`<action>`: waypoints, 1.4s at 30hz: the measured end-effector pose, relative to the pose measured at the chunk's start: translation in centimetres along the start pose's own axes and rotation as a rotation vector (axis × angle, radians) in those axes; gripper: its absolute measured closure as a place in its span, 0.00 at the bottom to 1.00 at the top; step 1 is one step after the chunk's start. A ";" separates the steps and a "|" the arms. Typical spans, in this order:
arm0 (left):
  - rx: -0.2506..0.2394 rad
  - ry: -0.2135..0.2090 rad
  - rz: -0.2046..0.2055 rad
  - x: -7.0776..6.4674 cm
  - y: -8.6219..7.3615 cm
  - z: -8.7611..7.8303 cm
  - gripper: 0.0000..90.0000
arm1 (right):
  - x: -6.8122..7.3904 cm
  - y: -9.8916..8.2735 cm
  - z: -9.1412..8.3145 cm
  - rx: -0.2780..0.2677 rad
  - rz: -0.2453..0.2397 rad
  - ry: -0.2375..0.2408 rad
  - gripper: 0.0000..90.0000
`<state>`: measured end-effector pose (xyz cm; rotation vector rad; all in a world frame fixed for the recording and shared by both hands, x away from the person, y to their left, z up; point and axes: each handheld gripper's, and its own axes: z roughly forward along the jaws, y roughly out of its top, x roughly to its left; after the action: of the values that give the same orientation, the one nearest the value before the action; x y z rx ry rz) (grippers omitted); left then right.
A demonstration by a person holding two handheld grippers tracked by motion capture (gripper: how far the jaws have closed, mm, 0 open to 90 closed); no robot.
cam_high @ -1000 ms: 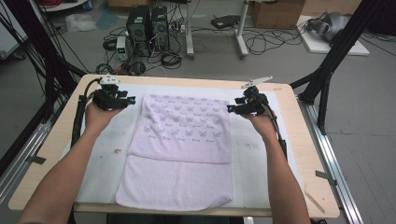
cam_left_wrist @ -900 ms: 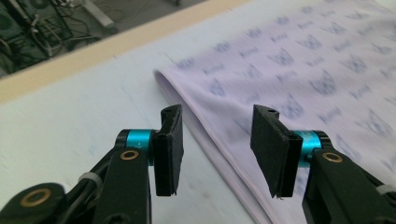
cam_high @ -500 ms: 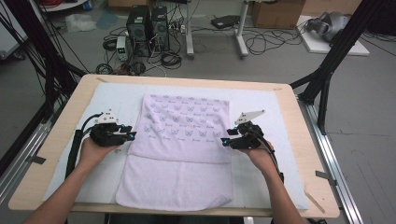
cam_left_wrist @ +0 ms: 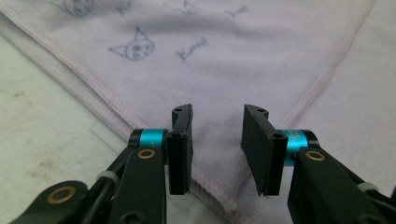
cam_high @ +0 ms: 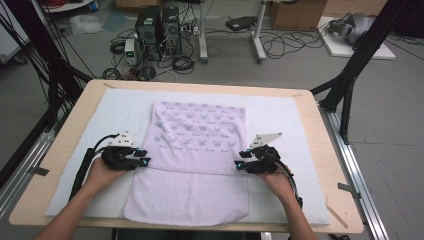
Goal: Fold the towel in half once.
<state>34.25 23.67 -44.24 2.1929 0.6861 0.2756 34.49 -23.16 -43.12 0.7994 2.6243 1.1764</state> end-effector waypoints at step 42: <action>-0.031 -0.049 0.043 -6.6 -1.9 -6.4 0.73 | 5.9 -2.2 -5.3 -0.086 -0.120 0.087 0.72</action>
<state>25.42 25.11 -41.30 2.1799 0.6048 0.2520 26.77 -24.71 -40.71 0.5783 2.6276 1.3084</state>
